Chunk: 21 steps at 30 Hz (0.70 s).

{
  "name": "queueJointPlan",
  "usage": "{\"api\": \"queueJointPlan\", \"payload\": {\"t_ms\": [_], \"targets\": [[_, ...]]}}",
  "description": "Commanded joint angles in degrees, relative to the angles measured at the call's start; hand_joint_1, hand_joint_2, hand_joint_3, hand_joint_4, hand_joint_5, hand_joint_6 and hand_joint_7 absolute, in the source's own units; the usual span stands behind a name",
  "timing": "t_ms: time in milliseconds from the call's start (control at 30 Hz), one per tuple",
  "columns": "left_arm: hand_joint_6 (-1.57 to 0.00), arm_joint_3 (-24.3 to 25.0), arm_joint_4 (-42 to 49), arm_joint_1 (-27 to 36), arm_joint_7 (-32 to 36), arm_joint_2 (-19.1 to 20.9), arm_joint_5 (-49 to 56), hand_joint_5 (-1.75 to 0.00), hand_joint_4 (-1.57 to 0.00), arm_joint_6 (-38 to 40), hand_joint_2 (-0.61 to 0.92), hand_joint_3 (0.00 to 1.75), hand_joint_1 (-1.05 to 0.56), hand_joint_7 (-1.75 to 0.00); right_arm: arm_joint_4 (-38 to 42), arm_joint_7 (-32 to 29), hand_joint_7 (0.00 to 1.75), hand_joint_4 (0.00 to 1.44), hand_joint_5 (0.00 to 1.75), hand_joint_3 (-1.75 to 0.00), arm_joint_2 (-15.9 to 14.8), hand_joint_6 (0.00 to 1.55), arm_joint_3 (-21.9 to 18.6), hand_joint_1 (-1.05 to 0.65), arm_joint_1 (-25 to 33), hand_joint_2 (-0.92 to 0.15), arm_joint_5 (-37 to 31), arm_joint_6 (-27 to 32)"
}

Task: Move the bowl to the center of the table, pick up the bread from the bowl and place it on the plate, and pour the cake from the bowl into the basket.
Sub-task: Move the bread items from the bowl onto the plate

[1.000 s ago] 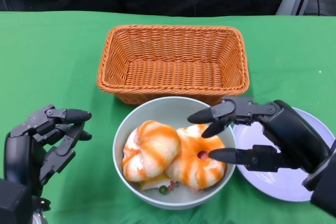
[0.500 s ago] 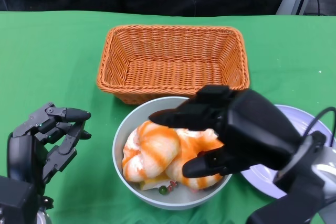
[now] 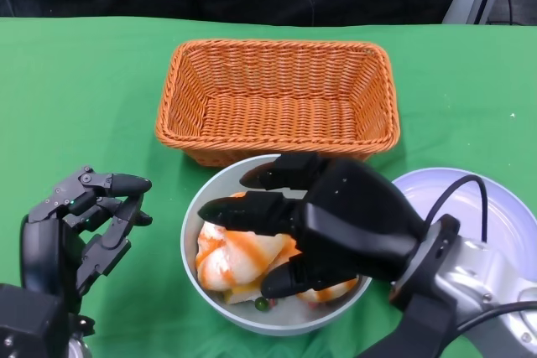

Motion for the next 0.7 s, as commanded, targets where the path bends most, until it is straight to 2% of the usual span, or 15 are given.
{"api": "queueJointPlan", "payload": {"t_ms": [33, 200, 300, 500, 700], "targets": [[-0.84, -0.08, 0.06, 0.1, 1.46, 0.46, 1.47, -1.5, -0.7, -1.7, 0.92, 0.21, -0.29, -0.88, 3.16, -4.76, 0.02, 0.65, 0.17, 0.0, -1.04, 0.59, 1.25, -0.79, -1.71, -0.88, -2.58, -1.75], [-0.83, -0.51, -1.26, 1.05, 2.12, -0.06, 1.68, -1.58, -0.65, -1.17, 0.92, 0.19, -0.22, -0.91, 7.15, -10.98, 0.02, 0.63, 0.14, -0.01, -2.08, 0.62, 3.43, -0.79, -3.42, -0.9, -7.49, -2.75], [-0.82, -0.73, -2.26, 1.64, 1.78, -0.37, 1.12, -1.55, -0.62, -1.16, 0.92, 0.2, -0.21, -0.91, 9.75, -15.65, 0.02, 0.64, 0.13, -0.01, -2.37, 0.63, 4.82, -0.8, -4.57, -0.9, -9.97, -3.03], [-0.8, -1.55, -3.95, 2.66, 0.37, -0.87, -0.87, -1.48, -0.66, -0.5, 0.92, 0.22, -0.23, -0.99, 16.25, -25.78, 0.0, 0.64, 0.12, -0.01, -2.96, 0.62, 7.45, -0.81, -6.73, -0.91, -13.44, -4.6], [-0.79, -2.09, -4.21, 2.98, -0.52, -0.97, -2.2, -1.46, -0.68, -1.05, 0.92, 0.24, -0.25, -1.02, 20.47, -31.6, 0.0, 0.64, 0.12, 0.0, -2.51, 0.61, 9.84, -0.81, -8.01, -0.9, -15.39, -3.65]]}}
